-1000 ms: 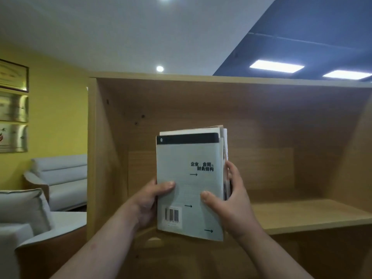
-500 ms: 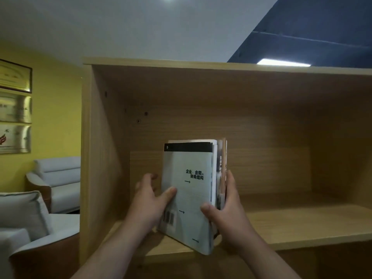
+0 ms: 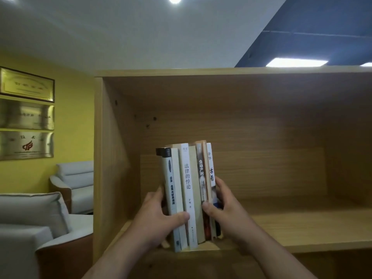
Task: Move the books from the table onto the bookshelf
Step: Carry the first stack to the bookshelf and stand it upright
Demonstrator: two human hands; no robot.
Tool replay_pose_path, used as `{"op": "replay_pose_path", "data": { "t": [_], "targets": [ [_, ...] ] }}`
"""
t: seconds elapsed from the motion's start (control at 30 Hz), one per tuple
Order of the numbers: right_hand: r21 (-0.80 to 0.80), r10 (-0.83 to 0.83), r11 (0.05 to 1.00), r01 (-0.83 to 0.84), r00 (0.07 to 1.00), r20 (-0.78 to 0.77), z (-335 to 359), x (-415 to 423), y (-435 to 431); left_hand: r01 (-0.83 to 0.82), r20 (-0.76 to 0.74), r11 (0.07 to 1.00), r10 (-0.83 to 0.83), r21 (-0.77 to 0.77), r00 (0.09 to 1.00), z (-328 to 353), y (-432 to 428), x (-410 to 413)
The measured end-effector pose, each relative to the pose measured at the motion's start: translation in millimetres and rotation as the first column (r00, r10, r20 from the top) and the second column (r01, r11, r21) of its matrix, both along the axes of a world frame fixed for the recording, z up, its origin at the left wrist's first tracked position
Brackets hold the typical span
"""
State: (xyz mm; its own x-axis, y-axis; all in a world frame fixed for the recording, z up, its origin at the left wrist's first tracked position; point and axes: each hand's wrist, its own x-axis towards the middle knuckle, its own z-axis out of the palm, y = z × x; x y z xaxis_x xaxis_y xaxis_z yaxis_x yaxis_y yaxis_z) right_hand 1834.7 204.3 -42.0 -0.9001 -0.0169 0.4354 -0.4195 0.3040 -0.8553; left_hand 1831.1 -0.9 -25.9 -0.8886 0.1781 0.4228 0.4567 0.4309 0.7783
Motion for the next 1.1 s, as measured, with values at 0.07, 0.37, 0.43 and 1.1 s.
{"op": "replay_pose_path", "data": {
  "t": [0.07,0.37,0.43,1.1],
  "targets": [
    [0.043,0.004,0.999,-0.005,1.000,0.016,3.6,-0.2,-6.0,0.034,0.035,0.998,-0.036,0.053,0.999,-1.8,-5.6,-6.4],
    [0.144,0.071,0.986,-0.078,0.996,0.054,9.5,-22.7,-38.2,-0.059,0.165,0.949,0.008,0.309,0.986,-2.2,-22.7,-36.2],
    [0.160,0.087,0.982,-0.104,0.990,0.107,10.0,-33.4,-43.7,-0.084,0.179,0.932,0.021,0.353,0.984,-3.5,-26.2,-45.0],
    [0.272,0.099,0.954,-0.124,0.990,0.103,10.7,-72.4,-61.1,-0.313,-0.167,0.864,0.267,-0.396,0.949,-18.6,-16.8,-20.2]
  ]
}}
